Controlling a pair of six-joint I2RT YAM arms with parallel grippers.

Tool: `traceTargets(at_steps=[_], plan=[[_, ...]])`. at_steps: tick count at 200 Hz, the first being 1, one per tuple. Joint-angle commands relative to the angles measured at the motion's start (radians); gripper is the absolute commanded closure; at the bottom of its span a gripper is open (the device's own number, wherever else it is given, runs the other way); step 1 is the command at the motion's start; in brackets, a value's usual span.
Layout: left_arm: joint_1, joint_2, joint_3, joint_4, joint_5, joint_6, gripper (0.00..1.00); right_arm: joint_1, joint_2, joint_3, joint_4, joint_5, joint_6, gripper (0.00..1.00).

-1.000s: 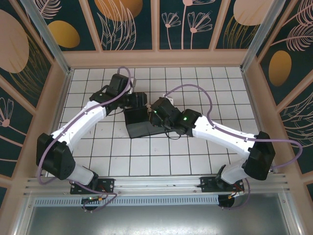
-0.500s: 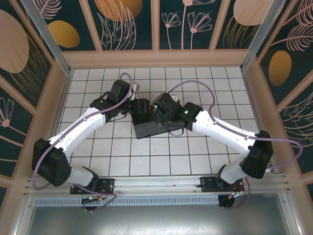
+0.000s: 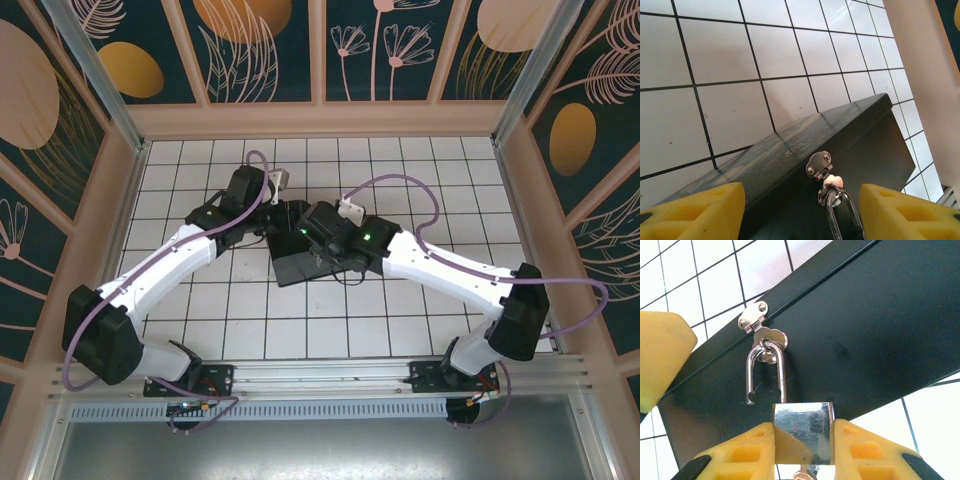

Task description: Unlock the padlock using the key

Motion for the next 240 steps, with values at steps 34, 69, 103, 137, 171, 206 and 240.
traceTargets(at_steps=[34,69,103,137,171,206,240], plan=[[0.012,-0.042,-0.018,-0.073,0.012,-0.005,0.36,-0.203,-0.018,-0.064,0.069,0.046,-0.183,1.0],[0.082,-0.005,-0.001,-0.014,0.055,0.036,0.35,-0.285,-0.014,-0.083,0.151,-0.001,-0.308,1.0],[0.102,0.109,0.121,0.001,-0.033,0.142,0.35,-0.323,-0.035,-0.079,0.186,-0.054,-0.386,1.0],[0.107,0.259,0.252,0.139,-0.032,0.17,0.33,-0.357,-0.071,-0.063,0.163,-0.16,-0.455,1.0],[0.106,0.409,0.284,0.331,0.138,0.125,0.35,-0.351,-0.075,-0.074,0.142,-0.144,-0.38,1.0],[0.087,0.4,0.273,0.338,0.21,0.141,0.37,-0.339,-0.061,-0.13,0.199,-0.114,-0.273,1.0],[0.029,0.334,0.189,0.344,0.272,0.101,0.37,-0.299,-0.074,-0.155,0.226,-0.029,-0.15,1.0]])
